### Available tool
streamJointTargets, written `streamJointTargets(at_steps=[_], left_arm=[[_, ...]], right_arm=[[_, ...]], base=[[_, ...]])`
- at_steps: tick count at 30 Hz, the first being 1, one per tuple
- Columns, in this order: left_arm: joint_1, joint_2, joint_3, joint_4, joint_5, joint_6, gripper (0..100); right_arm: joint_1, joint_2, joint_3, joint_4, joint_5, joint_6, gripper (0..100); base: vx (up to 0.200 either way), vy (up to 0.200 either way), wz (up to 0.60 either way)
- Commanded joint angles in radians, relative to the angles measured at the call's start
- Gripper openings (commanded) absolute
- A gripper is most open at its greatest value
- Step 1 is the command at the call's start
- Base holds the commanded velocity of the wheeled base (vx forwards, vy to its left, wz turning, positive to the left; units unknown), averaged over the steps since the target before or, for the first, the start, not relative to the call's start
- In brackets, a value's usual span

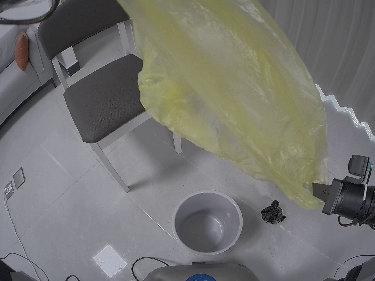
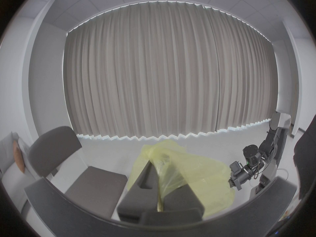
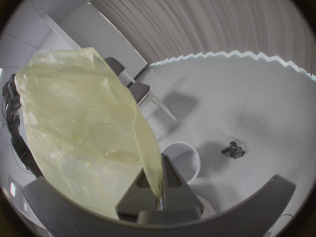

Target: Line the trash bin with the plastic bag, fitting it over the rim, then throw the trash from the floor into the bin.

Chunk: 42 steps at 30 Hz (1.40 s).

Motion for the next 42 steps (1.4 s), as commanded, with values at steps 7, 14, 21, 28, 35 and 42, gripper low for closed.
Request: streamJointTargets(at_steps=[7,14,21,28,35,42], left_arm=[[0.043,-0.114,0.225,-0.016,-0.002,-0.162,0],[0.082,-0.133,0.335,-0.042,-0.032,-0.212,0],[0.103,-0.110,0.457,-0.185,-0.048,-0.263,0],[0.102,-0.064,0.549,-0.299,-0.065,-0.290,0],[0.089,-0.070,0.691,-0.384,-0.097,-0.349,0],[0.080,-0.087,0.912,-0.555,-0.118,-0.402,0]], right_arm=[[-0.058,-0.105,-0.005,0.034,-0.001,-0.029,0],[-0.057,-0.132,0.009,0.034,0.002,-0.029,0],[-0.043,-0.186,0.005,0.154,0.005,-0.068,0],[0.006,-0.163,-0.003,0.164,0.010,-0.087,0],[0.078,-0.082,-0.023,0.163,0.007,-0.088,0],[0.147,0.030,-0.052,0.158,0.001,-0.096,0]], base=[[0.000,0.000,0.00],[0.000,0.000,0.00],[0.000,0.000,0.00],[0.000,0.000,0.00],[0.000,0.000,0.00],[0.000,0.000,0.00]])
